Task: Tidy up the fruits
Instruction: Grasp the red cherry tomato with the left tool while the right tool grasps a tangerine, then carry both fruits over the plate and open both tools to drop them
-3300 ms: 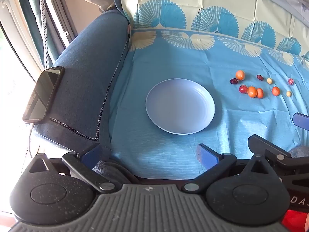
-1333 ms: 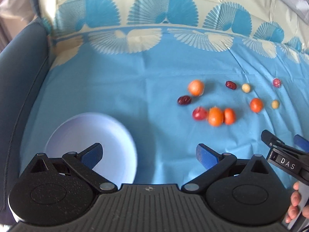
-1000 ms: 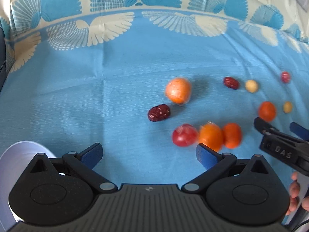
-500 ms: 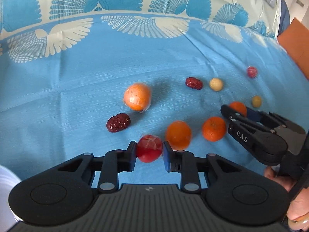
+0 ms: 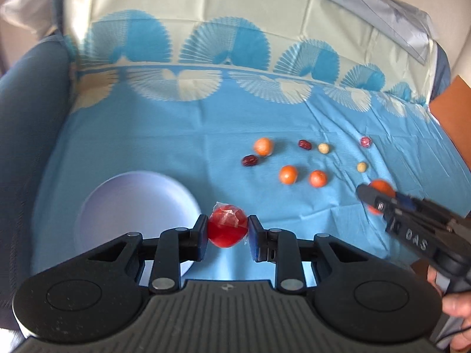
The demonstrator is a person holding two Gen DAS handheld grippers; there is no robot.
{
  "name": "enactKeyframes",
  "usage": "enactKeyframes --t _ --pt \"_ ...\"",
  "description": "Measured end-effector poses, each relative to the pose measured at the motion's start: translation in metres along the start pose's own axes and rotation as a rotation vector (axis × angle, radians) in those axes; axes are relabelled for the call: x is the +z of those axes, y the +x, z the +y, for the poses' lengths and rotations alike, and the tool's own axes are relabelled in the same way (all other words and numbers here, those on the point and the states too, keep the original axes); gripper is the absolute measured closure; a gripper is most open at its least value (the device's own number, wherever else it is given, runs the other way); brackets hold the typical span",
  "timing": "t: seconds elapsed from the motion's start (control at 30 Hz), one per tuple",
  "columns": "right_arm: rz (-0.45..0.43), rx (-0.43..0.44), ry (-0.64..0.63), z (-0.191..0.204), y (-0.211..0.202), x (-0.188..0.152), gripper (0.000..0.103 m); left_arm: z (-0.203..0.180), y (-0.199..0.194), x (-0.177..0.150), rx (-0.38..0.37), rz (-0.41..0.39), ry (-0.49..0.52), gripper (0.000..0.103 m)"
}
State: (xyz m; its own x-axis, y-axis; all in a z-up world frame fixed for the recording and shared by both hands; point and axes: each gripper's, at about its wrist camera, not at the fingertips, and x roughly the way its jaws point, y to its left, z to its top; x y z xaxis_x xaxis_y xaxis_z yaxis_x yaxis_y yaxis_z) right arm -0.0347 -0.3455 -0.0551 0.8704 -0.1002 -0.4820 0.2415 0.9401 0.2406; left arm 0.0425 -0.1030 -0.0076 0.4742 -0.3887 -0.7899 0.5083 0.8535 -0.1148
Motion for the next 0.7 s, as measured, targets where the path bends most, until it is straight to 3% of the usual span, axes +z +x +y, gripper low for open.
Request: enactKeyframes --t 0.13,0.3,0.5,0.7 --pt "0.061 0.156 0.029 0.055 -0.037 -0.018 0.066 0.029 -0.051 -0.032 0.063 -0.015 -0.056 0.072" --pt "0.046 0.233 -0.063 0.110 -0.077 -0.038 0.066 0.058 -0.100 -0.067 0.092 -0.051 -0.117 0.072" --pt "-0.005 0.252 -0.138 0.141 -0.117 -0.043 0.066 0.069 -0.141 -0.090 0.087 -0.123 -0.150 0.072" --pt "-0.028 0.225 -0.160 0.144 -0.137 -0.045 0.066 0.070 -0.162 -0.098 0.076 -0.173 -0.163 0.072"
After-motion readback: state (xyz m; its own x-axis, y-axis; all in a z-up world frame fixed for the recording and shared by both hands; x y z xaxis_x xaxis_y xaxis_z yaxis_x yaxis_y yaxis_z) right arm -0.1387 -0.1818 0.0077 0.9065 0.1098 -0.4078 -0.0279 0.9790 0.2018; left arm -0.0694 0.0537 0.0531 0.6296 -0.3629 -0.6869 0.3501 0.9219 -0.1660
